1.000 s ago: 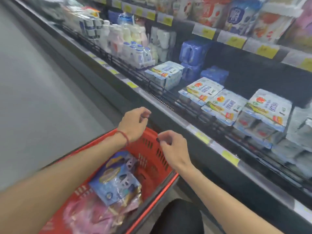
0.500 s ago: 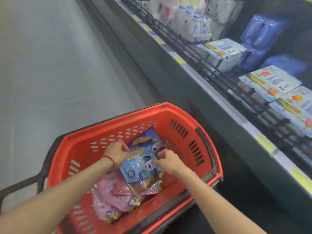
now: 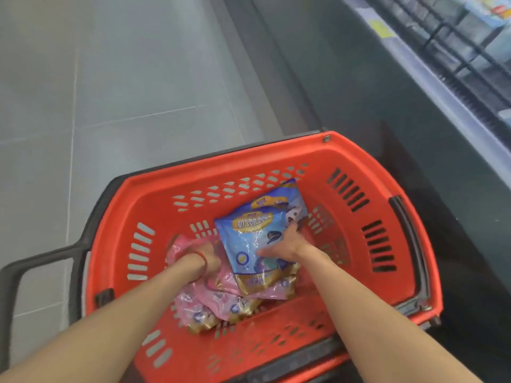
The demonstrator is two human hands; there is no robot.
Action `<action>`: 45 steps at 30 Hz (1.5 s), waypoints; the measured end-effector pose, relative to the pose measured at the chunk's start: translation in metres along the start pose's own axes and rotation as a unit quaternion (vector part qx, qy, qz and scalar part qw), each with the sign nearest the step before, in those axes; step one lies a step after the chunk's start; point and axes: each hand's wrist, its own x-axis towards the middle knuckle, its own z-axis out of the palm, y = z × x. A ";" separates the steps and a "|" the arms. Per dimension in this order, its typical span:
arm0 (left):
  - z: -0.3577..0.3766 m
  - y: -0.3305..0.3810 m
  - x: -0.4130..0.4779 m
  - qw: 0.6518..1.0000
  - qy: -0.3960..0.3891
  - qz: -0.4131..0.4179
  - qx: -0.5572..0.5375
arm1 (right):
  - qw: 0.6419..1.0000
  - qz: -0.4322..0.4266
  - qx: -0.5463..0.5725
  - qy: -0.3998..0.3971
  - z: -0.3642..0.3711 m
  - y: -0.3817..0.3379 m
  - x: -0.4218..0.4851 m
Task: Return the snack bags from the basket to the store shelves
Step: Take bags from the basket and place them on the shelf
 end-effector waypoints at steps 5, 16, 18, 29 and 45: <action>0.008 0.006 0.003 0.994 -0.037 0.015 -0.104 | 0.997 -0.008 -0.030 0.075 0.000 0.002 0.010; 0.006 0.029 -0.013 0.971 -0.013 -0.010 -0.238 | 0.997 -0.018 0.003 0.078 -0.026 0.005 -0.009; 0.001 0.033 -0.020 0.967 -0.006 -0.005 -0.254 | 0.995 -0.014 0.031 0.089 -0.035 0.011 -0.020; -0.042 0.042 -0.054 0.953 0.086 0.045 -0.288 | 0.986 0.010 -0.021 0.167 -0.051 0.025 -0.080; -0.069 0.036 -0.090 0.922 -0.027 0.112 -0.369 | 0.970 0.039 -0.045 0.236 -0.033 0.022 -0.089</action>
